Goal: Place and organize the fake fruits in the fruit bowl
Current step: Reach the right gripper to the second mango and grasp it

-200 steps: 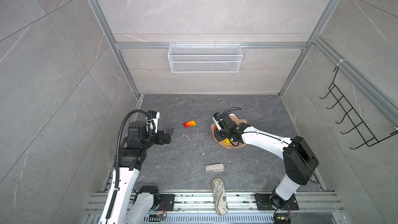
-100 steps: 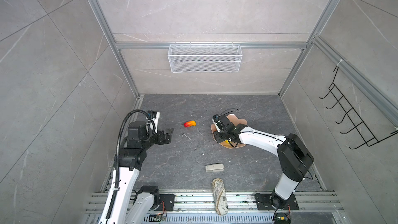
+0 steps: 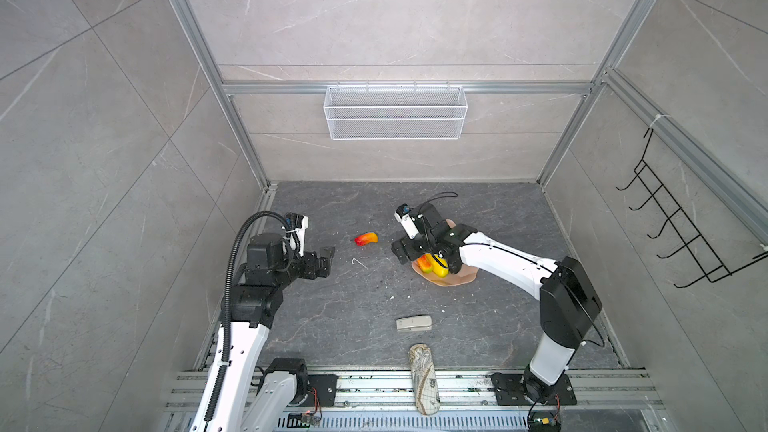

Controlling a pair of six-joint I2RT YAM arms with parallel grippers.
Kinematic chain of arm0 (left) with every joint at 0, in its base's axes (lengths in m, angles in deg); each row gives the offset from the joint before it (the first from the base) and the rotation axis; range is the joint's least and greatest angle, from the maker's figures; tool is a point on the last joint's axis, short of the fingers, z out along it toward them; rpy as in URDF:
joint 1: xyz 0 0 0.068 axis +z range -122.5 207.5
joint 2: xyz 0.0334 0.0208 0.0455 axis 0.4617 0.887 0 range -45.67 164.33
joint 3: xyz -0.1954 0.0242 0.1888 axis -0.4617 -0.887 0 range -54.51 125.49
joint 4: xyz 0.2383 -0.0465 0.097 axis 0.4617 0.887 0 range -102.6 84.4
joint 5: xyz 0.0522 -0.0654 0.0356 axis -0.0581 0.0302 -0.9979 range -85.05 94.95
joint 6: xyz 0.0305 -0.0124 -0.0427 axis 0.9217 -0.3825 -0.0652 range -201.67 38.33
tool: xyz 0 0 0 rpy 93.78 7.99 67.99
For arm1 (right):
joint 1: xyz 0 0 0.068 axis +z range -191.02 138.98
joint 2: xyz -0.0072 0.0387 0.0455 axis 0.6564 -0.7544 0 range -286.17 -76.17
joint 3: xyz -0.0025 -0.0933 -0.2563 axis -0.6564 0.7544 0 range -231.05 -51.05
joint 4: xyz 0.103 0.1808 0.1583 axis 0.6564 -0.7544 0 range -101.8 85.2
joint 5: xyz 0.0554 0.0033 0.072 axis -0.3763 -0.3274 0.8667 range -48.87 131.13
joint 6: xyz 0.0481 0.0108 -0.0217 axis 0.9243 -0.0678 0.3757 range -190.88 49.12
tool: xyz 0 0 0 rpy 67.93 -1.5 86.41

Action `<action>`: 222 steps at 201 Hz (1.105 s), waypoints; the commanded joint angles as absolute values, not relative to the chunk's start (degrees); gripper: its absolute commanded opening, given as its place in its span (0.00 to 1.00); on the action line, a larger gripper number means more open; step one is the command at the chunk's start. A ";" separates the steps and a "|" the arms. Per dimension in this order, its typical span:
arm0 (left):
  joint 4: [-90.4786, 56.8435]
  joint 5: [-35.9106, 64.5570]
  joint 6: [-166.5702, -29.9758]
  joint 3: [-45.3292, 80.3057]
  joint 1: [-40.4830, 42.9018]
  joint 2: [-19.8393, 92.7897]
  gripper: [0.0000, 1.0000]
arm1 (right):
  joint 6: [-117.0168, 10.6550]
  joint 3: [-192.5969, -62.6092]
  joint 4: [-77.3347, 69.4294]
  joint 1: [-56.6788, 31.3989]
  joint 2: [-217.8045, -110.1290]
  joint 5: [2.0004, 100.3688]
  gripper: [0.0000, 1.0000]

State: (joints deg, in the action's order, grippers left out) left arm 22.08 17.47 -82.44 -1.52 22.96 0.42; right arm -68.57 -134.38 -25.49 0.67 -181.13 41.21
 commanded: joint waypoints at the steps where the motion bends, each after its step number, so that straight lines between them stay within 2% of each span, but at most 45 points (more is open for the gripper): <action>1: 20.85 17.69 -81.07 -1.48 22.81 0.31 1.00 | -71.85 -140.89 -25.29 1.52 -187.89 46.46 1.00; 57: 20.93 17.74 -81.01 -1.35 22.75 0.35 1.00 | -74.89 -155.14 -24.11 1.52 -201.87 54.22 1.00; 156: 20.89 17.83 -81.00 -1.34 22.75 0.05 1.00 | -76.83 -181.04 -35.55 1.37 -222.42 56.09 0.99; 186: 20.97 17.61 -80.91 -1.36 22.84 0.11 1.00 | -77.03 -187.52 -39.92 1.34 -226.66 56.85 0.91; 209: 21.01 17.60 -80.87 -1.36 22.81 0.12 1.00 | -77.06 -189.88 -41.77 1.40 -227.73 56.87 0.76; 222: 21.00 17.63 -80.81 -1.37 22.80 0.11 1.00 | -77.06 -190.33 -42.49 1.41 -227.87 56.82 0.71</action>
